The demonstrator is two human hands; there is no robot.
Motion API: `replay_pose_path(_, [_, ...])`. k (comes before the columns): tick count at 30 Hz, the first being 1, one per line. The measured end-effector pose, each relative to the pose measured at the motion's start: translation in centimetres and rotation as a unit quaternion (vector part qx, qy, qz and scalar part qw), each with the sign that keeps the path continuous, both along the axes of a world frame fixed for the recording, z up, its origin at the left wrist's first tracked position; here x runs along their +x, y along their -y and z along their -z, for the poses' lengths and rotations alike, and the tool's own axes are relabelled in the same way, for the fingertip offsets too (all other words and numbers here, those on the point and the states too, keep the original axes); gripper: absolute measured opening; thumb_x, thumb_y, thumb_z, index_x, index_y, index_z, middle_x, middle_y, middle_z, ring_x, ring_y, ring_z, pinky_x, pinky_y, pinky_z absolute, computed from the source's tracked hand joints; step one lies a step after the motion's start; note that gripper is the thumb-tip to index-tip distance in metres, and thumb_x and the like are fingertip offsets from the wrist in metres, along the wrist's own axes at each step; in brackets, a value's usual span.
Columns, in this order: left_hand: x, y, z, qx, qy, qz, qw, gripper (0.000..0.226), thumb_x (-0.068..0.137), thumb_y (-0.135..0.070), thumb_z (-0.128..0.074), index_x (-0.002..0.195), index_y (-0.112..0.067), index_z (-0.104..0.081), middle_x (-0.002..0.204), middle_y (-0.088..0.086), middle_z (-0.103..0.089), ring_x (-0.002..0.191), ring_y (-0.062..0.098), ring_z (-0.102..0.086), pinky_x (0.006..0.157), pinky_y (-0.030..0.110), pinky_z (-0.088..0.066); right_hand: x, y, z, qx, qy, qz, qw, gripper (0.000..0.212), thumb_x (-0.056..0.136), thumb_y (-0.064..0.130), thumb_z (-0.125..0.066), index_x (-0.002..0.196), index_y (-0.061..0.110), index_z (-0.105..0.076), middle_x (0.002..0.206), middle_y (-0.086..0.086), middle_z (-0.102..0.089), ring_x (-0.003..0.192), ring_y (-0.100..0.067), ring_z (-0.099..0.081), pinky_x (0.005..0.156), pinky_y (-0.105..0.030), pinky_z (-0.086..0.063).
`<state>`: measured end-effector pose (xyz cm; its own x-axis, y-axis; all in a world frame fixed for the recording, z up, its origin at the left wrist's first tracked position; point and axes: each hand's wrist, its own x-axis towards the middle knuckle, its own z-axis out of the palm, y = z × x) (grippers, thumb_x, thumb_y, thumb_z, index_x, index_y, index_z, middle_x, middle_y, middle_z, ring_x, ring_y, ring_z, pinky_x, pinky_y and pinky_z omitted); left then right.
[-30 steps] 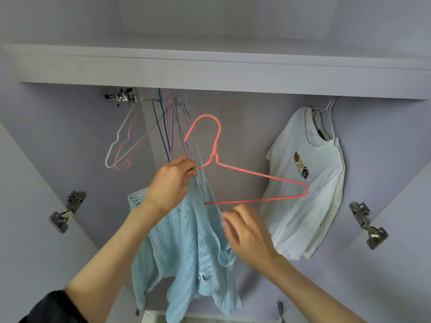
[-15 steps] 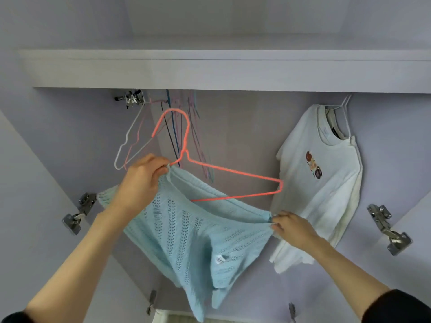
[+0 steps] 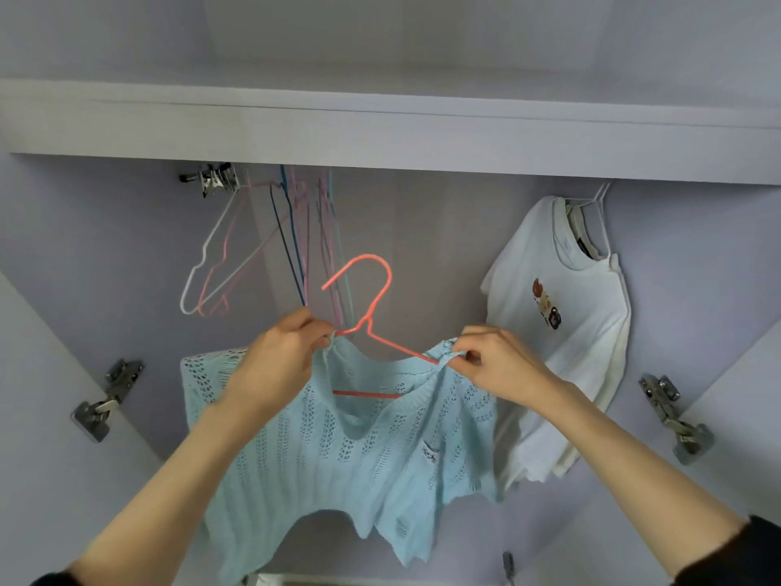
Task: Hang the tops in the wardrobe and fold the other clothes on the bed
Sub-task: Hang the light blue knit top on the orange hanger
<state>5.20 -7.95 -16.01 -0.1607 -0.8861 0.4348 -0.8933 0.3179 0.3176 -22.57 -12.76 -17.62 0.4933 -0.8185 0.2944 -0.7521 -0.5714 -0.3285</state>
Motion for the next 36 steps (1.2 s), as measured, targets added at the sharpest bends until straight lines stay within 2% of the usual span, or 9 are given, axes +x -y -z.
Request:
replay_pose_path(5, [-1.2, 0.5, 0.0, -0.027, -0.048, 0.007, 0.998, 0.015, 0.087, 0.007, -0.057, 0.094, 0.0, -0.068, 0.092, 0.014, -0.062, 0.076, 0.034, -0.062, 0.071, 0.034, -0.048, 2.7, -1.4, -2.3, 0.036, 0.183, -0.053, 0.981, 0.004, 0.079, 0.001, -0.07, 0.078, 0.004, -0.07, 0.07, 0.01, -0.05, 0.067, -0.002, -0.045, 0.069, -0.016, -0.036])
replay_pose_path(10, [-1.0, 0.6, -1.8, -0.067, -0.142, -0.014, 0.987, 0.013, 0.087, 0.008, -0.058, 0.092, 0.002, -0.068, 0.085, 0.008, -0.06, 0.073, 0.02, -0.053, 0.071, 0.012, -0.034, 2.2, -1.5, -4.2, 0.153, 0.315, -0.04, 0.936, 0.035, 0.085, 0.0, -0.062, 0.1, 0.031, -0.058, 0.104, 0.006, -0.055, 0.081, 0.0, -0.057, 0.078, -0.015, -0.044])
replay_pose_path(12, [-1.2, 0.6, -2.0, -0.07, -0.156, -0.01, 0.985, 0.013, 0.088, 0.006, -0.058, 0.093, 0.001, -0.068, 0.085, 0.002, -0.057, 0.073, 0.016, -0.053, 0.071, 0.004, -0.033, 1.9, -1.2, -4.6, 0.139, 0.261, -0.016, 0.955, 0.033, 0.088, 0.005, -0.061, 0.112, 0.028, -0.058, 0.11, 0.007, -0.055, 0.084, -0.006, -0.059, 0.079, -0.021, -0.045])
replay_pose_path(15, [-1.6, 0.9, -2.0, -0.052, -0.163, -0.004, 0.985, 0.011, 0.09, 0.001, -0.057, 0.095, 0.0, -0.067, 0.087, -0.002, -0.055, 0.072, 0.009, -0.049, 0.071, 0.003, -0.033, 1.7, -0.6, -4.4, 0.108, 0.11, 0.032, 0.988, 0.016, 0.091, 0.015, -0.059, 0.102, 0.008, -0.068, 0.088, -0.011, -0.064, 0.075, -0.015, -0.053, 0.073, -0.03, -0.04])
replay_pose_path(18, [-0.9, 1.3, -1.6, -0.01, -0.136, 0.005, 0.991, 0.011, 0.092, -0.005, -0.056, 0.097, 0.0, -0.064, 0.088, -0.001, -0.054, 0.077, 0.014, -0.051, 0.071, 0.013, -0.033, 1.1, -0.6, -4.0, 0.099, 0.165, 0.057, 0.98, 0.014, 0.091, 0.017, -0.06, 0.097, 0.006, -0.066, 0.082, -0.003, -0.065, 0.077, -0.014, -0.056, 0.071, -0.025, -0.039])
replay_pose_path(21, [1.2, 1.2, -1.3, 0.004, -0.083, -0.011, 0.997, 0.014, 0.094, -0.007, -0.053, 0.1, 0.001, -0.062, 0.091, 0.002, -0.054, 0.083, 0.024, -0.055, 0.074, 0.026, -0.036, -0.2, -0.7, -3.5, 0.06, 0.18, 0.084, 0.978, 0.011, 0.092, 0.015, -0.058, 0.097, 0.005, -0.063, 0.068, 0.01, -0.051, 0.06, -0.001, -0.045, 0.058, -0.012, -0.034])
replay_pose_path(27, [3.2, 1.0, -1.2, -0.013, 0.007, -0.029, 0.999, 0.021, 0.094, -0.007, -0.051, 0.109, -0.004, -0.066, 0.1, 0.011, -0.062, 0.09, 0.033, -0.059, 0.073, 0.038, -0.046, -1.7, -0.7, -2.8, 0.065, 0.234, 0.078, 0.967, 0.007, 0.091, 0.006, -0.058, 0.095, 0.002, -0.061, 0.062, 0.013, -0.044, 0.054, 0.008, -0.047, 0.054, -0.008, -0.034])
replay_pose_path(31, [2.6, 1.0, -0.8, -0.043, -0.056, -0.017, 0.997, 0.016, 0.09, 0.004, -0.054, 0.097, 0.0, -0.068, 0.089, 0.012, -0.064, 0.08, 0.028, -0.058, 0.072, 0.024, -0.038, -1.8, -0.9, -2.3, 0.083, 0.29, 0.076, 0.95, 0.011, 0.086, 0.005, -0.064, 0.079, 0.011, -0.059, 0.059, 0.007, -0.049, 0.052, 0.004, -0.044, 0.053, -0.009, -0.033])
replay_pose_path(36, [3.1, 0.9, 0.0, -0.074, -0.121, -0.071, 0.987, 0.016, 0.09, 0.007, -0.051, 0.093, 0.002, -0.067, 0.086, 0.012, -0.062, 0.074, 0.021, -0.052, 0.065, 0.016, -0.03, -4.0, -0.7, -2.4, 0.076, 0.332, 0.126, 0.932, 0.019, 0.079, 0.007, -0.073, 0.071, 0.017, -0.059, 0.08, -0.016, -0.067, 0.074, -0.02, -0.059, 0.072, -0.032, -0.047])
